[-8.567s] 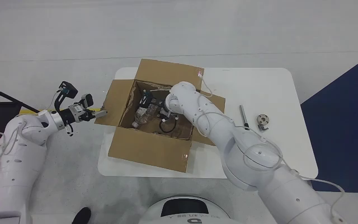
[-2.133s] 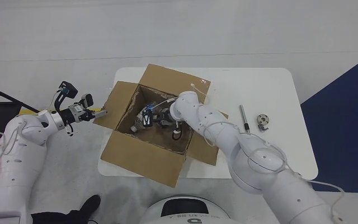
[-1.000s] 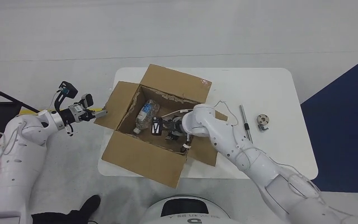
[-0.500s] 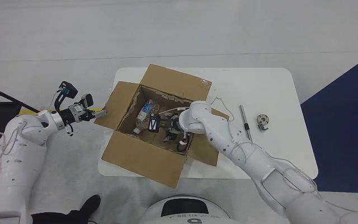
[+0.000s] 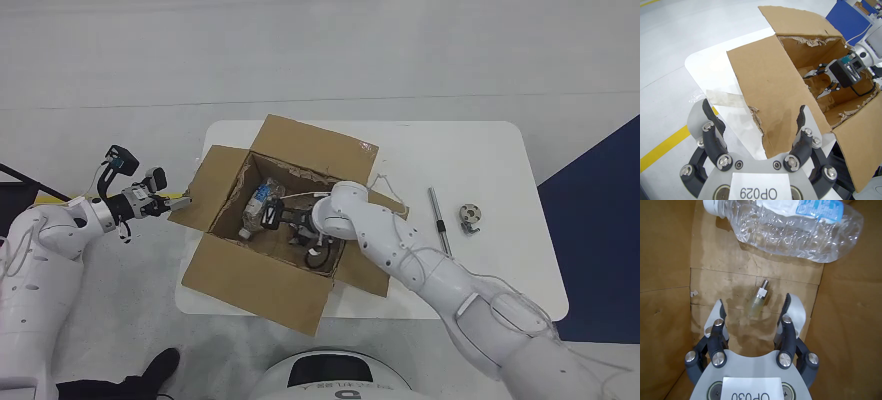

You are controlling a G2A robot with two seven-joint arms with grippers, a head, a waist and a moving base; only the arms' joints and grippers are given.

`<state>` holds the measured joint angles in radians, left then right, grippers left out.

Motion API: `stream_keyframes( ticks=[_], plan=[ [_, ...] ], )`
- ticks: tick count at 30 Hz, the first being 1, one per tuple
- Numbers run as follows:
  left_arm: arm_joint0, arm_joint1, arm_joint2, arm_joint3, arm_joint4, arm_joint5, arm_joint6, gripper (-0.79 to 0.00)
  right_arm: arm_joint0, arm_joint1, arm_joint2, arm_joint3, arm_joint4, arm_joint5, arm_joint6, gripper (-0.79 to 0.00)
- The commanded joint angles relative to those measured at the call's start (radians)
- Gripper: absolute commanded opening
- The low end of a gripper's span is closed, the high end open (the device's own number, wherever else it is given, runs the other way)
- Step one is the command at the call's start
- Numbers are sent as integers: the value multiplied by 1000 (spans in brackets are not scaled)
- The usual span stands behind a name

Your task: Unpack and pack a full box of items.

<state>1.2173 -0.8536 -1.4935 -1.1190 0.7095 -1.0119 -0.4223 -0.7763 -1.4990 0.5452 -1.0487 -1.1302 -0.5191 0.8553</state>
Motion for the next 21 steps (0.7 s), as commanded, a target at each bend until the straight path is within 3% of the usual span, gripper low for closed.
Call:
stream_keyframes(
  ticks=[1,5,9,11,12,13,21],
  plan=[
    [0,0,0,0,0,0,0,0,10,-11,-11,23,12,5,7,-428],
    [0,0,0,0,0,0,0,0,33,-36,-28,73,38,37,20,-434],
    [0,0,0,0,0,0,0,0,54,-59,-42,125,59,48,22,-523],
    [0,0,0,0,0,0,0,0,62,-69,-50,143,64,52,21,-597],
    [0,0,0,0,0,0,0,0,66,-74,-52,150,64,55,20,-665],
    [0,0,0,0,0,0,0,0,70,-77,-55,154,62,56,18,-785],
    [0,0,0,0,0,0,0,0,38,-69,-59,75,-30,101,-18,-785]
  ],
)
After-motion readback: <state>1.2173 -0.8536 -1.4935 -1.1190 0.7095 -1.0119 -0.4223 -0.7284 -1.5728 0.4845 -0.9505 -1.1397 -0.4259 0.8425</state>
